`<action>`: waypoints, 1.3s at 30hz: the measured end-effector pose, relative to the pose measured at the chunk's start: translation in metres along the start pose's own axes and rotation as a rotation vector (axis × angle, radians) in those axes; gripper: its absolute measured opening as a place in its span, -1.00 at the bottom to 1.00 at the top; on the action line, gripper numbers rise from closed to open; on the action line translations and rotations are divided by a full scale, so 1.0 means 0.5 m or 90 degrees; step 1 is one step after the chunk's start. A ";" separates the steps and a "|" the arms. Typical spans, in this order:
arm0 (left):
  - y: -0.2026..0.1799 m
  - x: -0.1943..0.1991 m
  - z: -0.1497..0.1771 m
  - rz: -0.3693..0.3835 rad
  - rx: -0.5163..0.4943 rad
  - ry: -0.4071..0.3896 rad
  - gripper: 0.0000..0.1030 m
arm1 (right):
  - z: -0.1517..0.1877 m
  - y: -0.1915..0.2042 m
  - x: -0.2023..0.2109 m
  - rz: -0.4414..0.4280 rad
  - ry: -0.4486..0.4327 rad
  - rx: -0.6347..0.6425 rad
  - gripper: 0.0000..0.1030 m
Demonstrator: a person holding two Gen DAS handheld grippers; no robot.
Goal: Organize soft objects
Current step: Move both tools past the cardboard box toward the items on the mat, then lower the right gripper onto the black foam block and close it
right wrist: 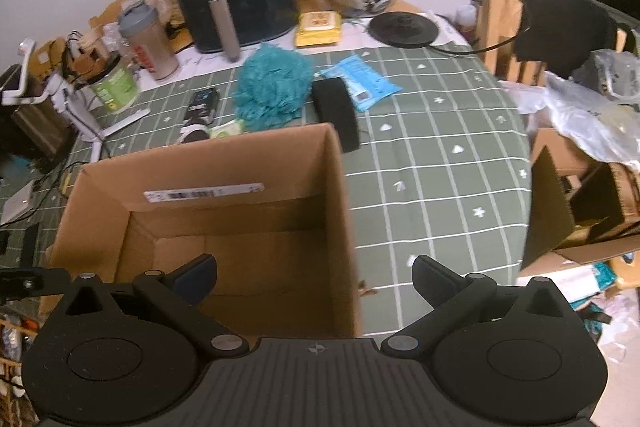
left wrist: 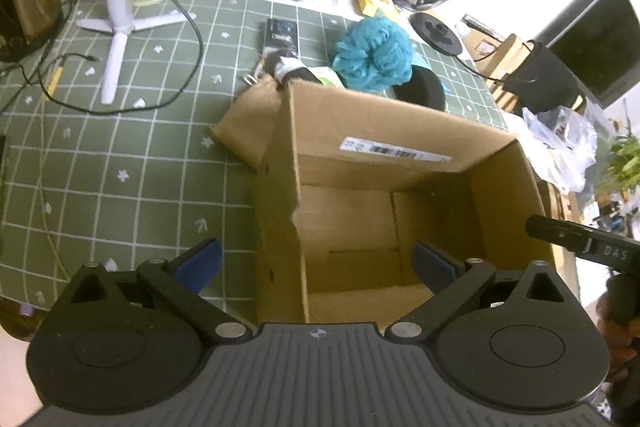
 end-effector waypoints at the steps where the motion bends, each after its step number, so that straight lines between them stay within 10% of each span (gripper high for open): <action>1: -0.001 0.002 -0.004 -0.003 -0.004 -0.002 1.00 | -0.003 -0.001 0.002 0.007 0.000 -0.002 1.00; 19: -0.019 0.034 -0.086 -0.051 -0.017 -0.030 1.00 | -0.134 -0.039 0.047 0.085 -0.019 0.032 1.00; 39: -0.055 0.042 -0.109 -0.115 0.011 -0.099 1.00 | -0.325 -0.119 -0.051 0.021 -0.056 0.202 1.00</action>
Point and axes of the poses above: each gripper's, at about its wrist camera, not at the fingertips, and x roughly against the way its jaws point, y to its left, z to its underside, the point moved 2 cm from there along -x, roughly the way its jaws point, and after that the axes turned 13 degrees about y, right-handed, at the moved point
